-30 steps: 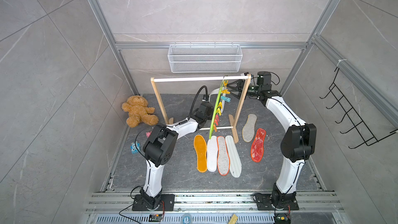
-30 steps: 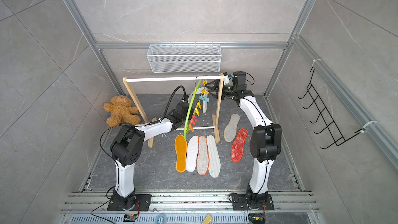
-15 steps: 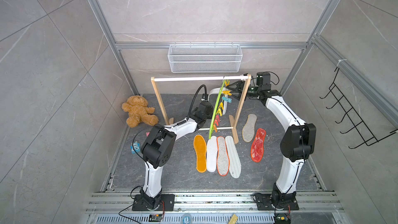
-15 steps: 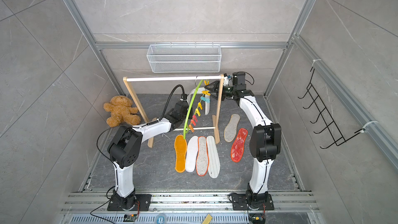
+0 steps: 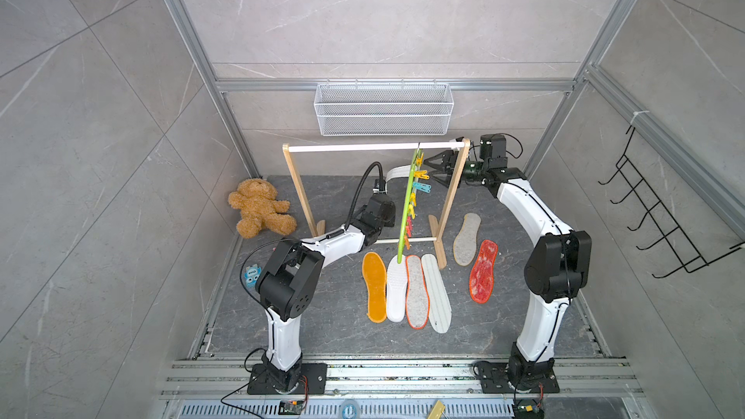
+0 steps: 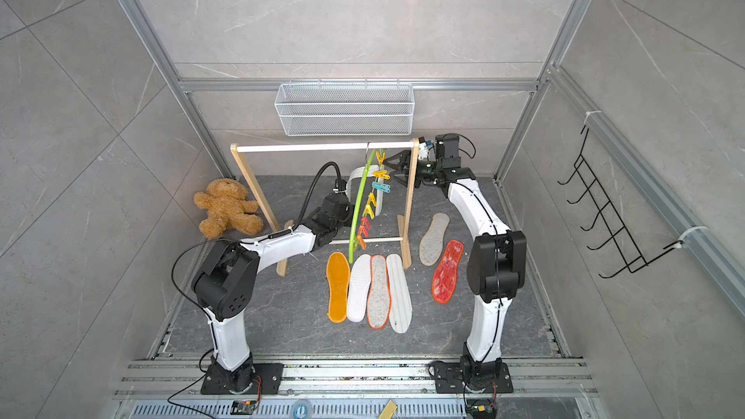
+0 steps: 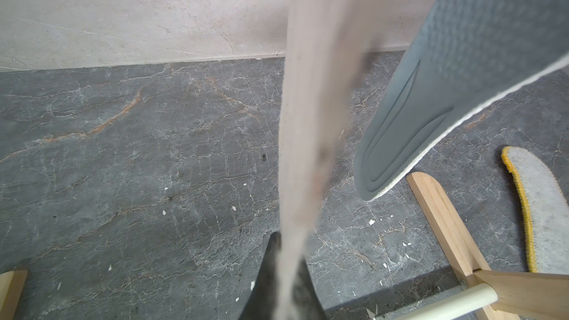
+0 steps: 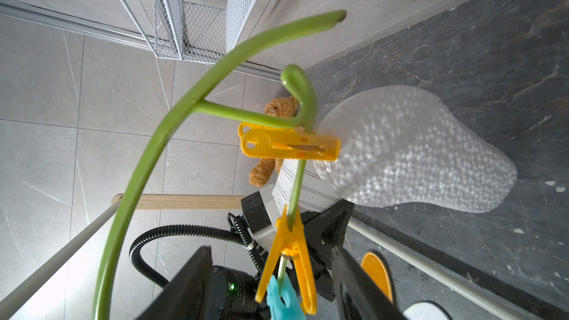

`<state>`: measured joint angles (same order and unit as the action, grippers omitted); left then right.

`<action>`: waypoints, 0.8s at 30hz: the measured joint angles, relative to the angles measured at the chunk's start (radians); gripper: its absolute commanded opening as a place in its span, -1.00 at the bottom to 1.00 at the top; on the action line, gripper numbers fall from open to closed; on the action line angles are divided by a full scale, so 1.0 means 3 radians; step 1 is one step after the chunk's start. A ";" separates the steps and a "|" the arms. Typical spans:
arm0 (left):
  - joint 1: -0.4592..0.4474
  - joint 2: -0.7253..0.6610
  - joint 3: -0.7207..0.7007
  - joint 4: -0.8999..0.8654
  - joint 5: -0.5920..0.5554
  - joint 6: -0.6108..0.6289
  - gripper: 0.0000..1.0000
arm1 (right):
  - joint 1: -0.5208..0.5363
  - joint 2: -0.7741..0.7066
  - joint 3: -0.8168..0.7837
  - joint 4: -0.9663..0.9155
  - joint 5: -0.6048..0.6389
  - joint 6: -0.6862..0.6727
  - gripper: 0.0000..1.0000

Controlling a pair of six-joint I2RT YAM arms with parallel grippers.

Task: Take the shoe insoles off the hanger
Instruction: Remove the insole from the hanger.

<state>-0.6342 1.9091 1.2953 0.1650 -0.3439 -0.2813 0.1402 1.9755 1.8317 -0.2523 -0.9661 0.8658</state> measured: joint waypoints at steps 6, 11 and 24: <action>-0.0008 -0.0042 -0.0048 0.0028 0.0000 -0.0039 -1.00 | 0.0000 0.0033 0.0064 -0.0084 -0.0013 -0.0055 0.33; -0.0034 -0.0048 -0.0056 0.0031 0.0000 -0.0062 -1.00 | 0.0000 0.0069 0.0079 -0.0167 -0.0011 -0.0112 0.30; -0.0095 -0.0128 -0.0164 0.0075 -0.0022 -0.0182 -1.00 | 0.0000 0.0099 0.0086 -0.0221 -0.0014 -0.0148 0.19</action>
<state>-0.6628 1.8706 1.2461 0.1875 -0.3504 -0.3359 0.1402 2.0052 1.8576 -0.3187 -0.9703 0.8215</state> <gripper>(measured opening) 0.051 0.594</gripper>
